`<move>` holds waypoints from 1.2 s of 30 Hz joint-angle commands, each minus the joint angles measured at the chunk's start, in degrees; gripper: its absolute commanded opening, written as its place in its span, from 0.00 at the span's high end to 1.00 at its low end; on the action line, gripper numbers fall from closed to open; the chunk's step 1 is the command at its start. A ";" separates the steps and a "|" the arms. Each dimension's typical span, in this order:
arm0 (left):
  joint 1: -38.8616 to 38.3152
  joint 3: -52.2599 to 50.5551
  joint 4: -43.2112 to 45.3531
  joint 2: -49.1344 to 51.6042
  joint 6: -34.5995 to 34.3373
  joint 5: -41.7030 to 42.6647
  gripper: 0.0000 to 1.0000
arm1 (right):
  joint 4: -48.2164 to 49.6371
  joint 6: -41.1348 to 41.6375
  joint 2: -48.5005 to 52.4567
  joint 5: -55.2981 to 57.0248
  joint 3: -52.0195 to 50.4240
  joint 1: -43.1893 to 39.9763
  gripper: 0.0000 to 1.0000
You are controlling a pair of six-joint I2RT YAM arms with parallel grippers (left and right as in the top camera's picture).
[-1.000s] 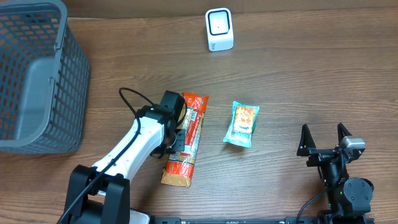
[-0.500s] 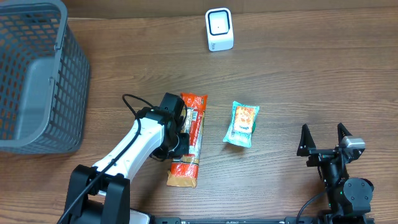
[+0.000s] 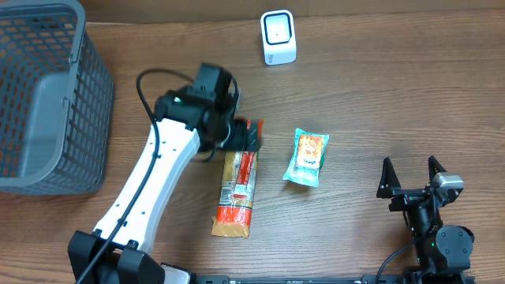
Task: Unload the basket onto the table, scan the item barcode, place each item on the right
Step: 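Lower the red-tan tube package onto the table beside the snack bag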
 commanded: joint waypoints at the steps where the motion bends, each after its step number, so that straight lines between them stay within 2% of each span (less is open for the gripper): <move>1: -0.74 2.64 5.70 0.15 0.66 13.31 0.00 | 0.35 0.17 -0.46 -0.35 -0.59 -0.33 0.00; 3: -2.19 2.45 9.84 0.33 -0.11 13.22 0.00 | 0.35 0.17 -0.46 -0.35 -0.59 -0.33 0.00; 7: -7.39 2.16 13.49 2.01 -5.03 6.73 0.00 | 0.35 0.17 -0.46 -0.35 -0.59 -0.33 0.00; 13: -15.15 2.16 20.96 8.00 -4.70 3.65 0.00 | 0.35 0.17 -0.46 -0.35 -0.59 -0.33 0.00; 16: -17.33 2.16 22.47 10.84 -4.74 2.78 0.00 | 0.35 0.17 -0.46 -0.35 -0.59 -0.33 0.00; 22: -20.20 2.16 22.64 16.92 -6.47 -7.19 0.00 | 0.37 0.17 -0.46 -0.35 -0.59 -0.33 0.00; 27: -20.74 2.16 22.49 18.21 -6.47 -7.58 0.00 | 0.35 0.17 -0.46 -0.35 -0.59 -0.33 0.00; 28: -20.79 2.16 22.49 18.21 -6.49 -7.56 0.03 | 0.35 0.17 -0.46 -0.35 -0.59 -0.33 0.00; 32: -20.76 2.16 21.59 18.21 -6.47 -7.54 0.27 | 0.35 0.17 -0.46 -0.35 -0.59 -0.33 0.00; 33: -20.79 2.16 21.11 18.21 -6.47 -7.50 0.30 | 0.35 0.17 -0.46 -0.35 -0.59 -0.33 0.00; 36: -21.09 2.16 19.43 18.21 -6.47 -7.34 0.30 | 0.35 0.17 -0.46 -0.35 -0.59 -0.33 0.00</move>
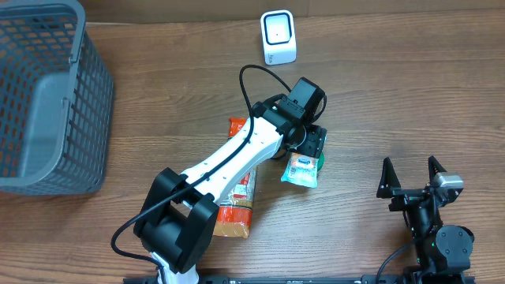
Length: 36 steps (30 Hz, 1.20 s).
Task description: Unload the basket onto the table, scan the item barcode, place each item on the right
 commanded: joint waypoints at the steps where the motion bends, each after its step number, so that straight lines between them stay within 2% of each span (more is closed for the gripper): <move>1: -0.81 0.44 -1.25 0.20 -0.39 -1.01 0.30 | 0.33 0.17 -0.46 -0.35 -0.61 -0.33 0.00; 5: -1.40 0.44 -1.88 0.20 -0.39 -1.01 0.28 | 0.33 0.17 -0.46 -0.35 -0.61 -0.33 0.00; 7: -1.57 0.44 -2.14 0.20 -0.37 -1.01 0.32 | 0.35 0.17 -0.46 -0.35 -0.61 -0.33 0.00; 11: -1.53 0.63 -2.36 0.17 1.03 -1.07 0.69 | 0.35 0.17 -0.46 -0.35 -0.61 -0.33 0.00; 13: -1.18 1.64 -2.69 0.15 2.12 -1.07 0.79 | 0.35 0.17 -0.46 -0.35 -0.61 -0.33 0.00; 21: 1.77 13.33 -15.02 0.15 1.88 -4.20 0.82 | 0.33 0.17 -0.46 -0.35 -0.61 -0.33 0.00; 26: 3.02 14.03 -22.47 0.20 -1.36 -9.09 0.81 | 0.33 0.17 -0.46 -0.35 -0.61 -0.33 0.00; 31: 3.02 7.87 -22.25 0.20 -5.64 -10.95 0.81 | 0.35 0.17 -0.46 -0.35 -0.61 -0.33 0.00; 36: 3.02 -1.11 -15.67 0.20 -10.38 -9.38 0.80 | 0.33 0.17 -0.46 -0.35 -0.61 -0.33 0.00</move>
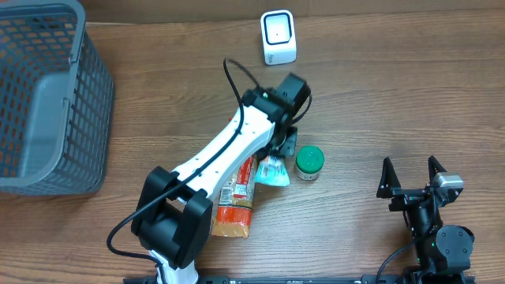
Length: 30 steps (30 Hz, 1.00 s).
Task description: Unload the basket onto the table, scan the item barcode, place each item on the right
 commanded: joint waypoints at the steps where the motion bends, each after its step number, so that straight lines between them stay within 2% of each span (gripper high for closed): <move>1: -0.07 -5.20 3.58 -0.17 -4.61 0.98 0.78 | 0.35 0.17 -0.46 -0.35 -0.61 -0.33 0.00; 2: -0.07 -6.62 5.09 -0.17 -4.61 1.97 0.77 | 0.35 0.17 -0.46 -0.35 -0.61 -0.33 0.00; 8: -0.02 -9.60 8.11 -0.17 -4.61 2.82 0.51 | 0.35 0.17 -0.46 -0.35 -0.61 -0.33 0.00; 9: -0.02 -9.60 8.33 -0.17 -4.61 2.84 0.40 | 0.37 0.17 -0.46 -0.35 -0.61 -0.33 0.00; 12: 0.00 -9.60 8.90 -0.17 -4.61 2.80 0.26 | 0.37 0.17 -0.46 -0.35 -0.61 -0.33 0.00; 16: 0.00 -9.60 9.29 -0.17 -4.61 2.78 0.20 | 0.35 0.17 -0.46 -0.35 -0.61 -0.33 0.00; 22: 0.76 -8.15 7.45 -0.20 -3.93 1.73 0.20 | 0.35 0.17 -0.46 -0.35 -0.61 -0.33 0.00; 30: 3.69 4.79 -1.81 -0.22 -1.22 1.75 0.21 | 0.37 0.17 -0.46 -0.35 -0.61 -0.33 0.00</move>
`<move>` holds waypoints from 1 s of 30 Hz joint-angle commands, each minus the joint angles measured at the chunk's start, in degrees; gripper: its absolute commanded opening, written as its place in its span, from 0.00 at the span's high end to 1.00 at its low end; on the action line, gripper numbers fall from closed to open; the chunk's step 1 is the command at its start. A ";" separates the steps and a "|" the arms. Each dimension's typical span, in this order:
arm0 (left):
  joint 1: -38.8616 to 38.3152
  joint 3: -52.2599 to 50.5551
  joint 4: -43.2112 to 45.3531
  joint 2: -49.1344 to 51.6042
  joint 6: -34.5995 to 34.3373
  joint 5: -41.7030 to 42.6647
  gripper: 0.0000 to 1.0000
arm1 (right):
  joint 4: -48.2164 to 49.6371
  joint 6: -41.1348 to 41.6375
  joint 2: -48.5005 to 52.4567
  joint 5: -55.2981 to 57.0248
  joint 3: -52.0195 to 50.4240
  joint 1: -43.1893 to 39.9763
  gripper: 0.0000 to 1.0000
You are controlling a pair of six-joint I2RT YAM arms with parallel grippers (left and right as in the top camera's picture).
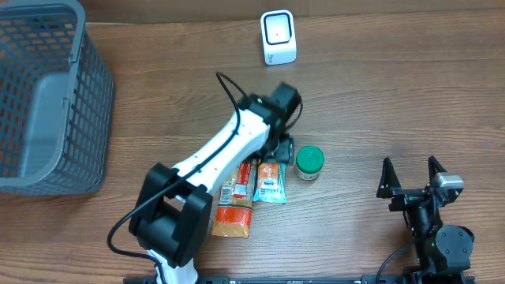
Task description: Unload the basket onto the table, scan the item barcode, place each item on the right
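A teal and orange snack packet [270, 183] lies at the table's middle, its top edge under my left gripper [278, 155]. The gripper looks shut on that edge, though the wrist hides its fingers. The white barcode scanner [278, 37] stands at the far edge, well beyond the packet. Just right of the gripper stands a green-lidded jar [309, 162]. A long orange noodle packet [234, 202] lies against the snack packet's left side, partly under the left arm. My right gripper [412, 175] rests open at the lower right, holding nothing.
A grey mesh basket [47, 95] fills the far left of the table. The left arm's white link [213, 162] runs diagonally from the near edge to the middle, with a black cable looping above it.
The snack packet has turned and shifted slightly nearer, now lying straight beside the noodle packet. My left gripper has moved a little left and nearer. The right arm has not moved.
My left gripper was at the top end of the noodle packet, with the snack packet lying to the right. Then it was over the snack packet. Then the packet was further left under the gripper, uncovering a green-lidded jar. Now it lies beside the noodle packet.
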 commanded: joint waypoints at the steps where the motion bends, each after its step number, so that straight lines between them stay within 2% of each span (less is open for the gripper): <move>1: 1.60 6.84 -1.70 -0.22 2.95 -0.79 0.21 | 0.37 0.17 -0.46 -0.35 -0.61 -0.33 0.00; 7: 4.48 14.95 -5.86 -0.22 5.25 -0.79 0.18 | 0.37 0.17 -0.46 -0.35 -0.61 -0.33 0.00; 12: 10.47 15.69 -7.41 -0.20 5.25 -1.29 0.13 | 0.37 0.17 -0.46 -0.35 -0.61 -0.33 0.00; 14: 13.68 15.54 -8.96 -0.20 5.25 -3.48 0.04 | 0.35 0.17 -0.46 -0.35 -0.61 -0.33 0.00; 16: 17.05 15.52 -11.17 -0.22 5.22 -6.60 0.00 | 0.35 0.17 -0.46 -0.35 -0.61 -0.33 0.00; 25: 30.32 15.15 -18.21 -0.20 5.31 -15.08 0.00 | 0.35 0.17 -0.46 -0.35 -0.61 -0.33 0.00; 30: 36.63 15.15 -19.10 -0.20 8.11 -18.99 0.00 | 0.37 0.17 -0.46 -0.35 -0.61 -0.33 0.00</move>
